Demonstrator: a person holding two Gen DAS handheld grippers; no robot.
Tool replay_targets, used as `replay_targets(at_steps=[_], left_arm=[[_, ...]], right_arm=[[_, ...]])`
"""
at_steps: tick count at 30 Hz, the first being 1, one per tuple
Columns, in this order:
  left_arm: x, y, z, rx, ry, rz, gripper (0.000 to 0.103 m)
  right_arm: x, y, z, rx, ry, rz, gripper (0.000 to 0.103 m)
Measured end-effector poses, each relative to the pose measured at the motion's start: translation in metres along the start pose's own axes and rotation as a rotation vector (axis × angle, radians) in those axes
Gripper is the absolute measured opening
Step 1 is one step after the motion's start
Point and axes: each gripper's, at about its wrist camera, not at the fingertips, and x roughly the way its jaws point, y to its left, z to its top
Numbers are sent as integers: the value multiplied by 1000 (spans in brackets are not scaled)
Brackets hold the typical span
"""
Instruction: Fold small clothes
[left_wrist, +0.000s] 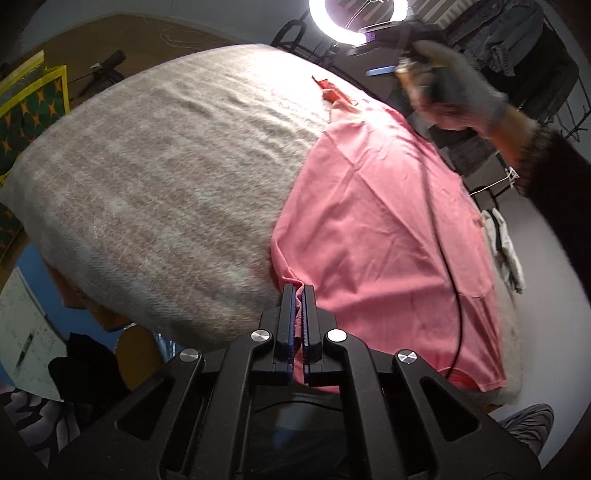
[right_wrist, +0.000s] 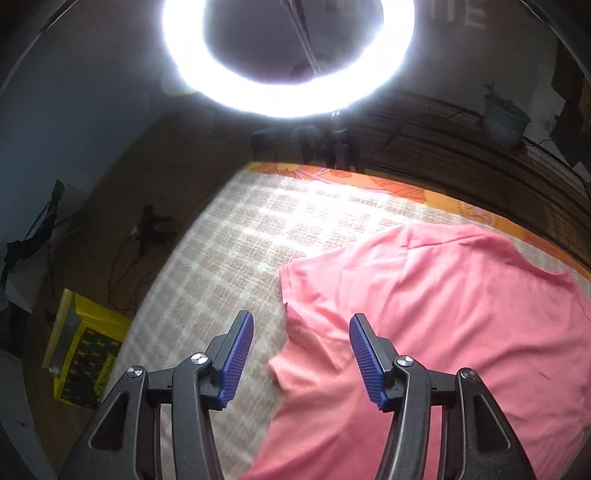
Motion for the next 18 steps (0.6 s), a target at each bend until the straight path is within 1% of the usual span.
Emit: replay_targets(at_steps=[3, 6, 9, 11, 12, 13, 15, 16, 17, 18], left_arm=[[-1, 1, 3, -11, -5, -12, 0], [-1, 4, 6, -26, -9, -17, 0], [-2, 5, 6, -21, -17, -6, 0], [-2, 5, 6, -20, -17, -5, 0], [-3, 5, 6, -18, -18, -1, 0], [-3, 6, 6, -18, -20, 3, 0], [-5, 7, 6, -20, -24, 3, 0], [-6, 7, 6, -19, -25, 2, 0], [-6, 6, 6, -14, -27, 0, 0], [-7, 4, 6, -7, -29, -1, 0]], right_arm=[[37, 11, 14, -18, 27, -7, 57], [66, 21, 21, -42, 56, -37, 57], [89, 30, 26, -74, 75, -61, 53], [101, 33, 25, -97, 99, -100, 50], [107, 35, 24, -110, 117, -124, 47], [112, 35, 23, -125, 133, -145, 42], [116, 39, 20, -183, 127, -183, 36], [117, 40, 19, -201, 126, -195, 30], [117, 40, 20, -212, 123, -206, 18], [117, 39, 21, -218, 118, -218, 12]])
